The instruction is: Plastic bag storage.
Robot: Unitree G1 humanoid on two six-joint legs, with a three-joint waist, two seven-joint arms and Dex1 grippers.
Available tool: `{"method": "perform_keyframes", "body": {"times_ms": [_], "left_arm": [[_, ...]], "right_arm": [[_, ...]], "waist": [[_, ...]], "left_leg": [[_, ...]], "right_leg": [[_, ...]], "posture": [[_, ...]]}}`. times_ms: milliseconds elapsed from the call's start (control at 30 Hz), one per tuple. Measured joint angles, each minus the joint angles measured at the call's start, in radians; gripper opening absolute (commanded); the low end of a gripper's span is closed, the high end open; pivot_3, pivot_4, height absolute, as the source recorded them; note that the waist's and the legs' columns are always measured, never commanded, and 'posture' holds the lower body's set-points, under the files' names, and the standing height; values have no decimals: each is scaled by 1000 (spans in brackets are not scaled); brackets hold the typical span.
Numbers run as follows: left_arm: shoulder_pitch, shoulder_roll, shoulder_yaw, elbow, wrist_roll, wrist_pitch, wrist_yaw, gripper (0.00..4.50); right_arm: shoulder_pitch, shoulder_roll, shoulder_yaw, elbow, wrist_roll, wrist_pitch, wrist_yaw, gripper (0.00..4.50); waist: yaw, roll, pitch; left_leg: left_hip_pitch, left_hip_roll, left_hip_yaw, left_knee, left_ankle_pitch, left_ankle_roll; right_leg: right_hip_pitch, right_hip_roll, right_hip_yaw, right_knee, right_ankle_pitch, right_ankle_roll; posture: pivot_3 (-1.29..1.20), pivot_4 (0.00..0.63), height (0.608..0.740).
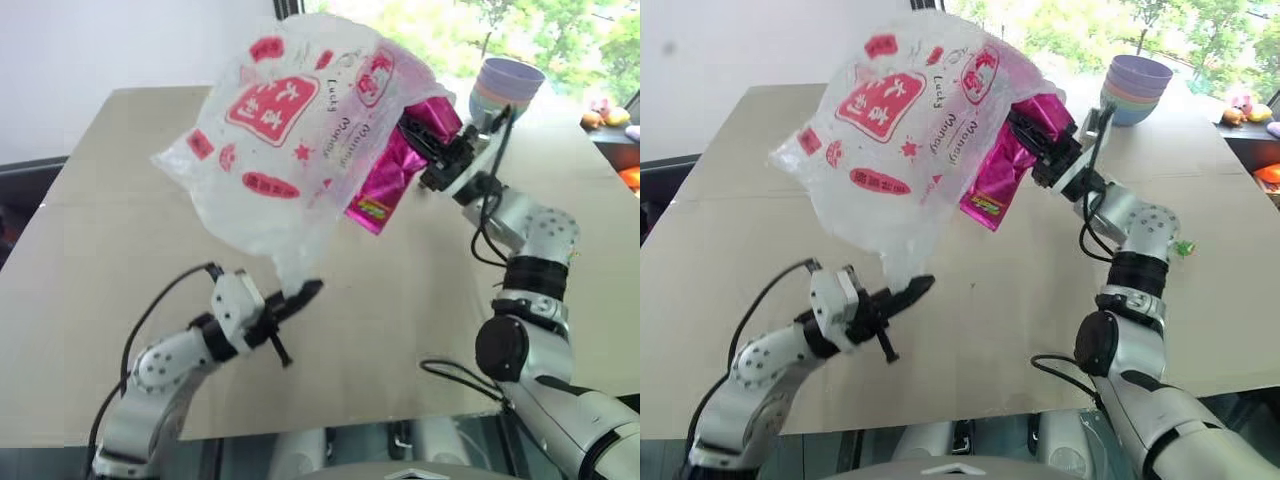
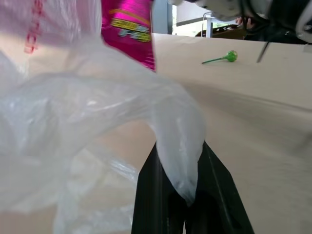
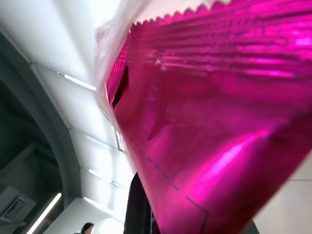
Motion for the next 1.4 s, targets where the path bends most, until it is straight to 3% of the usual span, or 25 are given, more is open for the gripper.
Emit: {"method": "perform_keyframes", "body": {"times_ms": [200,400,533,767,900,1067,1233,1400], "left_arm": [[-136,-79,0,128,86,-102,56,0],[-111,-124,-44,177,135,-158,57,0],[-80,-140,-69,179,154,-174,64,0],[-8,-198,-98,89,74,-140,77,0],[-8,-252,-106,72,44,-123,107,0],[-23,-323,-139,68,-12,-95,127,0],[-43,-337,-152,52,-148,-3,103,0],[-40,-329,-157,-40,-318,113,83,0]], "right_arm": [[121,-74,-3,-146,189,64,-151,126],[127,-63,20,-158,356,-11,-308,126],[122,-24,66,-146,380,-86,-375,126],[83,61,165,-82,234,-275,-438,126],[76,133,225,-58,157,-344,-415,126],[-45,206,276,89,22,-547,-366,126],[-115,214,295,248,-106,-792,-320,126],[-127,216,339,408,-189,-877,-313,126]], "waist": [[-6,0,0],[-6,0,0],[-4,0,0],[-4,0,0],[-4,0,0],[-3,0,0],[-5,0,0],[-10,0,0]], "left_leg": [[1,0,2,0,0,0],[5,1,5,-1,0,0],[4,1,5,-1,0,0],[4,1,5,-1,0,0],[4,1,5,0,0,0],[4,1,4,0,0,0],[3,1,5,0,0,0],[3,1,5,0,0,0]], "right_leg": [[0,0,1,1,0,0],[0,0,4,3,0,0],[0,0,5,2,0,0],[0,0,5,3,0,0],[0,0,5,2,0,0],[-1,0,5,3,0,0],[-1,0,5,2,0,0],[-1,0,5,3,0,0]], "posture": [[0,150,740],[0,150,740],[0,150,740],[0,150,740],[0,150,740],[0,150,740],[0,150,740],[0,150,740]]}}
